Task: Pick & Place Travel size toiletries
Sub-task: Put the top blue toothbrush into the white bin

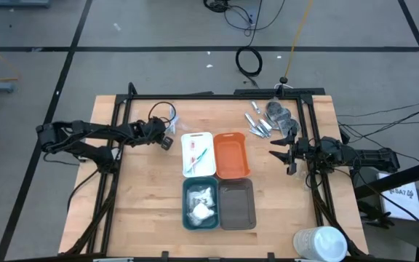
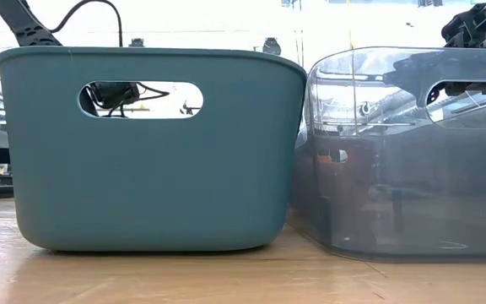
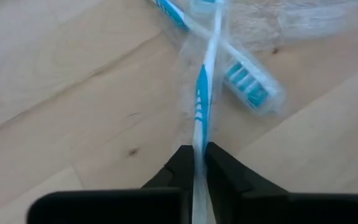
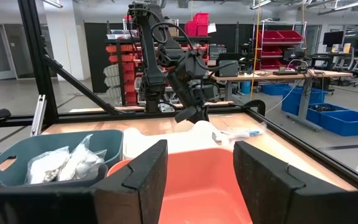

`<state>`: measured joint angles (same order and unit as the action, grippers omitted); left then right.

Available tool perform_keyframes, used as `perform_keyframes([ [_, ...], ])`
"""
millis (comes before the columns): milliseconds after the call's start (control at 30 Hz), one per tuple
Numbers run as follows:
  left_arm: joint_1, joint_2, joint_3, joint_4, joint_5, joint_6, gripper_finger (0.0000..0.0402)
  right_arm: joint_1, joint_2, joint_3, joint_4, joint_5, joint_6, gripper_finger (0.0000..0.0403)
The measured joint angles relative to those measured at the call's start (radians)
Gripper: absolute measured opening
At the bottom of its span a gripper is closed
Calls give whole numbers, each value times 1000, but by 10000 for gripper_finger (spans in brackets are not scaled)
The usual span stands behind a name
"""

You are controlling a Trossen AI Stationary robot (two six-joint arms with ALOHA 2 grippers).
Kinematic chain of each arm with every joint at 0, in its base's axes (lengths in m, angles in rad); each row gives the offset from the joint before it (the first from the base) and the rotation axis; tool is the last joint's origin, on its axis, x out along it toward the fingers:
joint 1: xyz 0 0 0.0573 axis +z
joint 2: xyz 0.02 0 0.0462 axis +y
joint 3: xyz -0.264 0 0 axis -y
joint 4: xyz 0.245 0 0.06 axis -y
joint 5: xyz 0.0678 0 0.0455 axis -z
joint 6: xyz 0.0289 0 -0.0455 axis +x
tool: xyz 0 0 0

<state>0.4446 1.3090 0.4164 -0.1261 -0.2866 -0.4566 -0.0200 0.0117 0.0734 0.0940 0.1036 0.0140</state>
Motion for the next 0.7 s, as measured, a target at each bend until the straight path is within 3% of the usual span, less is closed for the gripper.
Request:
perform_keyframes([
  [133, 0, -1, 0, 0, 1, 12, 5, 0, 0, 0, 0, 0, 0, 175],
  [700, -48, -36, 0, 54, -62, -87, 2, 0, 0, 0, 0, 0, 0, 172],
])
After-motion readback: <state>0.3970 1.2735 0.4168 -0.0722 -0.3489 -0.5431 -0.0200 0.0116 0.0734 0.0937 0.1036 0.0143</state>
